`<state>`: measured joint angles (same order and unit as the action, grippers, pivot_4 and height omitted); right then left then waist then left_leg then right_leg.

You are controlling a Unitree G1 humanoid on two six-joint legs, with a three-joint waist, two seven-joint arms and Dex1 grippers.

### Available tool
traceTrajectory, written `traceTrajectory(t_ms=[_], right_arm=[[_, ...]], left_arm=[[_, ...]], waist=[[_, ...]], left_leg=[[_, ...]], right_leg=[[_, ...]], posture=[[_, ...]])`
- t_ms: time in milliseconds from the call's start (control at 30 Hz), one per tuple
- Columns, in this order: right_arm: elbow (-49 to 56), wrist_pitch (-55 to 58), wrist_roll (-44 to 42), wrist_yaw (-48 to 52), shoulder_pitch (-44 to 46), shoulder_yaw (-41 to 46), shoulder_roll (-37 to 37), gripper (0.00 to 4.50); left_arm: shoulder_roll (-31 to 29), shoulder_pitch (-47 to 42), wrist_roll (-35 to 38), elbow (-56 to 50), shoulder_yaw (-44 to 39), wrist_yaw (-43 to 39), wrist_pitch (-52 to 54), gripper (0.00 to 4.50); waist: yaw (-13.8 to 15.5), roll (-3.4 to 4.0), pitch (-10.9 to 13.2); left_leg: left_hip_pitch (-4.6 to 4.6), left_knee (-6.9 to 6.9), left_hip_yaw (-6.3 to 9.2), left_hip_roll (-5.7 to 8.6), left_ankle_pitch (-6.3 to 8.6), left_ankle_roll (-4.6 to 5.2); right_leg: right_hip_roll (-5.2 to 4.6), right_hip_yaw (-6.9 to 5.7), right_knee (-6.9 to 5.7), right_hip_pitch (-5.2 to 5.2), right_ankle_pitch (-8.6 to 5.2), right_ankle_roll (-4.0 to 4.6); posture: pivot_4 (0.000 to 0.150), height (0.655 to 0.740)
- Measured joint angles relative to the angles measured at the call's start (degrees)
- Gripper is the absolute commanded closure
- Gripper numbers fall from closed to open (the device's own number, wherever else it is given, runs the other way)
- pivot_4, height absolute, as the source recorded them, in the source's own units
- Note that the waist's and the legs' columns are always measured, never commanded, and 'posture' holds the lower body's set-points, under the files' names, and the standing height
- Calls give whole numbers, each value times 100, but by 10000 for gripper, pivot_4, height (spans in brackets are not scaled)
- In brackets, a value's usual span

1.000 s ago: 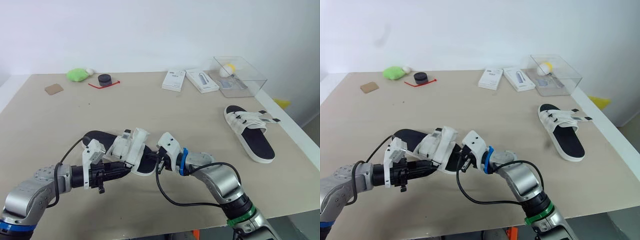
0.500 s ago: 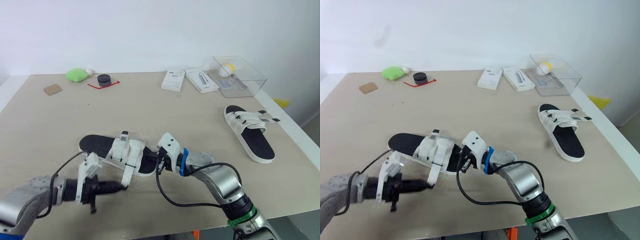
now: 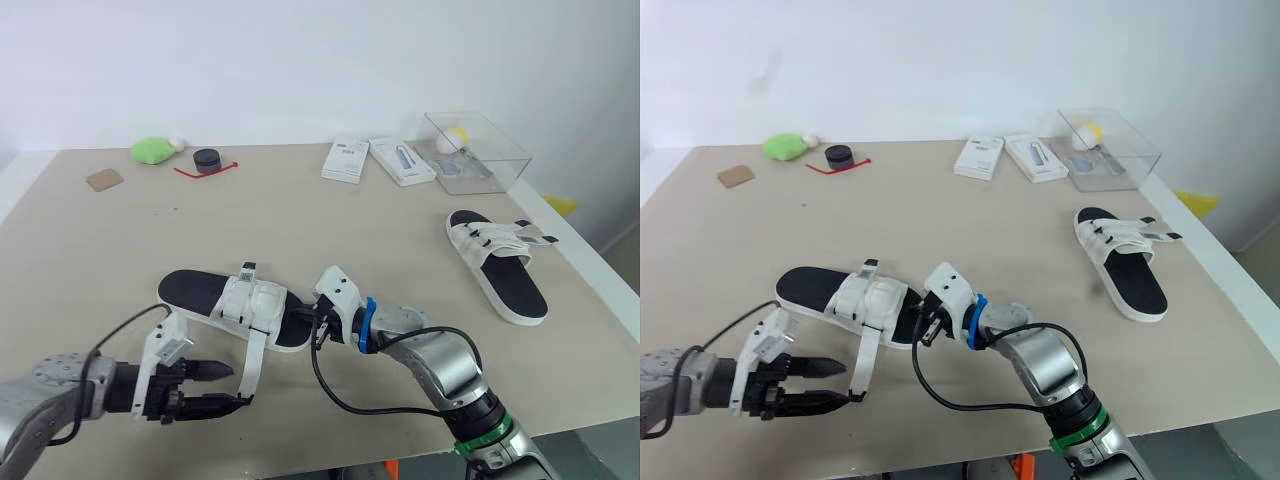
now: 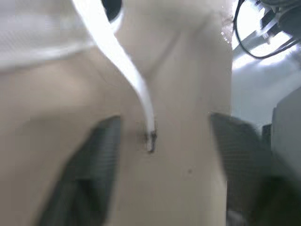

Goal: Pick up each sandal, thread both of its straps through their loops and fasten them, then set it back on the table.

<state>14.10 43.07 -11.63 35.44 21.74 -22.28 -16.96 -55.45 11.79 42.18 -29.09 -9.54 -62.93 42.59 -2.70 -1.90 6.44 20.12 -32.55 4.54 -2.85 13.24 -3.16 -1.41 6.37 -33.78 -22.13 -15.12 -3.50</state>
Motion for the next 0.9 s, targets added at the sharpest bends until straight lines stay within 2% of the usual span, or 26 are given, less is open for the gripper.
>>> traceTrajectory(t_ms=[67, 167, 233, 267, 300, 333, 400, 500, 633, 700, 833, 900], right_arm=[[-2, -21, 1, 26, -6, -1, -7, 45000], [-26, -60, 8, 38, -12, -6, -16, 45000], [-67, -87, 15, 39, -12, -18, 2, 45000], [-72, -95, 18, 37, -13, -24, 12, 45000], [-77, -106, 22, 36, -18, -28, 18, 45000], [-79, -109, 25, 35, -18, -30, 23, 45000], [-78, -124, 51, 34, -30, -31, 45, 45000], [-75, -123, 65, 47, -34, -21, 23, 45000], [-84, -112, 72, 54, -1, -8, 22, 45000], [-84, -111, 70, 63, 1, -10, 23, 45000], [-84, -96, 69, 79, 12, -20, 22, 45000], [-86, -78, 69, 86, 25, -19, 13, 45000]], left_arm=[[-330, 257, -460, -74, -251, -418, -734, 813], [-378, 366, -1191, -43, -372, -876, -2197, 813], [19, 198, -2158, 484, -224, -1091, -4515, 813], [113, 138, -2381, 676, -155, -1138, -5139, 813], [368, -19, -2720, 1155, -65, -1191, -6372, 813], [470, -88, -2846, 1382, -19, -1205, -6863, 813], [741, -366, -3329, 2422, 173, -1185, -8867, 813], [1050, -826, -3878, 3483, 362, -863, -10781, 813], [1304, -1298, -4488, 4112, 731, -237, -11944, 813], [1350, -1448, -4707, 4217, 795, 18, -12153, 813], [1461, -1680, -5287, 4365, 958, 622, -12359, 813], [1465, -1714, -5504, 4374, 976, 860, -12401, 4597]], waist=[[1, 1, -1], [6, 9, -5], [16, 26, -14], [13, 24, -15], [16, 27, -17], [12, 26, -17], [6, 16, -20], [12, 22, -26], [11, 14, -31], [11, 10, -34], [10, 6, -38], [10, 6, -40]], left_leg=[[0, 1, -12, -3, 3, -4], [-3, 2, -34, -4, 4, -6], [-4, 8, -57, -6, 3, -5], [-4, 8, -63, -8, 3, -5], [2, 8, -75, -9, 2, -4], [0, 7, -83, -10, 2, -2], [0, 6, -112, -18, 0, 0], [-2, -1, -126, -21, 3, 9], [-3, -5, -123, -21, 2, 12], [-4, -5, -122, -19, 2, 13], [-11, -5, -112, -20, 7, 21], [-15, -5, -111, -20, 7, 21]], right_leg=[[-4, 1, 3, -3, 0, 5], [-17, 1, 7, -6, -1, 8], [-36, -3, 23, -10, 4, 22], [-39, -3, 26, -10, 6, 25], [-47, -6, 37, -11, 18, 46], [-51, -6, 38, -13, 20, 48], [-58, -6, 44, -21, 20, 48], [-58, -4, 44, -17, 23, 42], [-54, -3, 37, -14, 58, 0], [-54, 0, 36, -13, 103, -46], [-43, 0, 14, -13, 111, -48], [-43, 0, 10, -9, 111, -48]], posture=[[1500, 7400], [1500, 7400], [1500, 7400], [1500, 7400], [1500, 7400], [1500, 7400], [1500, 7400], [1500, 7400], [1500, 7400], [1500, 7400], [1500, 7400], [1500, 7400]])
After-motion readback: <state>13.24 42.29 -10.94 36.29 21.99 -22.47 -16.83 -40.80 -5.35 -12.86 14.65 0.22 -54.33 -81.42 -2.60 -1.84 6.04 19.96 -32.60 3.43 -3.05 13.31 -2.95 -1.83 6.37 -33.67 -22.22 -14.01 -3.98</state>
